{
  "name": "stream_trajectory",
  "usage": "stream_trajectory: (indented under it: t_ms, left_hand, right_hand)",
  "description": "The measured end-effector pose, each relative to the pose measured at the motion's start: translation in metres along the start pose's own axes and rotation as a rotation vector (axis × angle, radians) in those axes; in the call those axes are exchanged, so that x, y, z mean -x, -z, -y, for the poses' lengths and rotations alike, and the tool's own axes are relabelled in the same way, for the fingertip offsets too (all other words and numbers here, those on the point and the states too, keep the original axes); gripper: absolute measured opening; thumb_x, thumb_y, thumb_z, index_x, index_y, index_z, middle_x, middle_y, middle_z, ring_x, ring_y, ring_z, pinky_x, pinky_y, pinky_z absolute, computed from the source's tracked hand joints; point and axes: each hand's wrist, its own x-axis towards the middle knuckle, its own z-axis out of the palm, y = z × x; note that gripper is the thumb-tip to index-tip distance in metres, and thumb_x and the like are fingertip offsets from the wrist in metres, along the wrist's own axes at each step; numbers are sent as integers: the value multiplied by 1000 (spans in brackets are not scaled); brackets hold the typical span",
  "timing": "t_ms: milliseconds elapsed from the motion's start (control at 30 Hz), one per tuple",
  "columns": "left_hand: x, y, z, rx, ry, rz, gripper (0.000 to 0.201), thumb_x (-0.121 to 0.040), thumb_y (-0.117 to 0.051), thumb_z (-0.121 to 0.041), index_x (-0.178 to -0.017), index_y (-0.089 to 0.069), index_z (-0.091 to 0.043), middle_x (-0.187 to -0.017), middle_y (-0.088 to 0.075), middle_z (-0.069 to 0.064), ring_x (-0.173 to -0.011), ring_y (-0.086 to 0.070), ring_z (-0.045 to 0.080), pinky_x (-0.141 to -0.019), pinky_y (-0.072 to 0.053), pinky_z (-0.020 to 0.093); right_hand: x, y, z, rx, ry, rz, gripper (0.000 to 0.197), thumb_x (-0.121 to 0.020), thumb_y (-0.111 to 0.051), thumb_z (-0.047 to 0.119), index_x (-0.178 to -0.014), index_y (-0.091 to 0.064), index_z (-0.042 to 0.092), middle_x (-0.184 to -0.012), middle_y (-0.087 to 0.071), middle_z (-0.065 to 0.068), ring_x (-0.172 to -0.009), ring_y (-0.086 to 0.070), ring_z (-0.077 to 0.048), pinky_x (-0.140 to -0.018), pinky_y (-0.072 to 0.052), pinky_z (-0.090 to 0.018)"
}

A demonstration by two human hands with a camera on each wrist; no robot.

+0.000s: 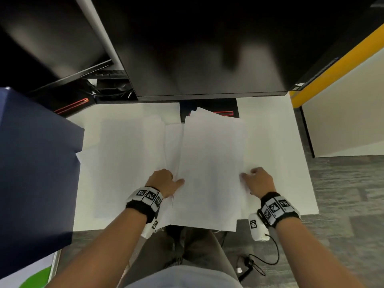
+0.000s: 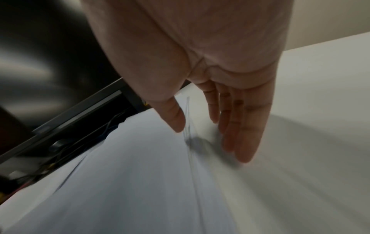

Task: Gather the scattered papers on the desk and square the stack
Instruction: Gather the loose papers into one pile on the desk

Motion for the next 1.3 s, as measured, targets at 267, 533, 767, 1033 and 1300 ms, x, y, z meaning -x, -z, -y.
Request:
stream_trajectory:
  t_ms: [267,533,767,1033,1300]
  left_hand:
    - [13,-34,-13,-75,-9,2,46,-92,-56,-44,-111,-62,-3,-107,-69,11,-97,-66,29,-73,-49,28]
    - [-11,50,96,147,278,-518,80,-70,-60,-72,-127,-60,-15,-129,-62,13,-120,-55,35,-101,-47,41]
    - [-16,85,130,285,579,-567,114,-53,-74,-76,-140,-38,-12,-138,-49,18,-127,-49,40,-105,-41,53]
    - [-22,58,85,573,372,-527,97,-67,-85,-48,-138,-33,-7,-133,-53,17,-118,-58,38,-95,-49,43]
    - [14,49,105,357,350,-141,105,-74,-76,-60,-146,-28,-1,-144,-48,19,-129,-50,35,-98,-44,37]
  right_hand:
    - [23,-37,9,106,33,136,29,-88,-63,18,-110,-51,4,-100,-64,-11,-88,-65,-30,-69,-52,-34]
    - [-37,15,5,-130,-33,-44,52,-64,-69,53,-101,-64,16,-105,-73,-14,-97,-70,-35,-87,-58,-50]
    - [-62,8,46,-261,43,-84,89,-63,-73,56,-136,-54,9,-106,-72,-9,-97,-71,-33,-94,-56,-48]
    - [-42,-32,81,-156,172,15,57,-81,-75,33,-131,-54,16,-106,-69,-12,-97,-68,-32,-95,-53,-44]
    - [-9,-37,51,-127,112,4,89,-71,-77,59,-139,-42,14,-118,-63,-7,-101,-68,-30,-91,-56,-43]
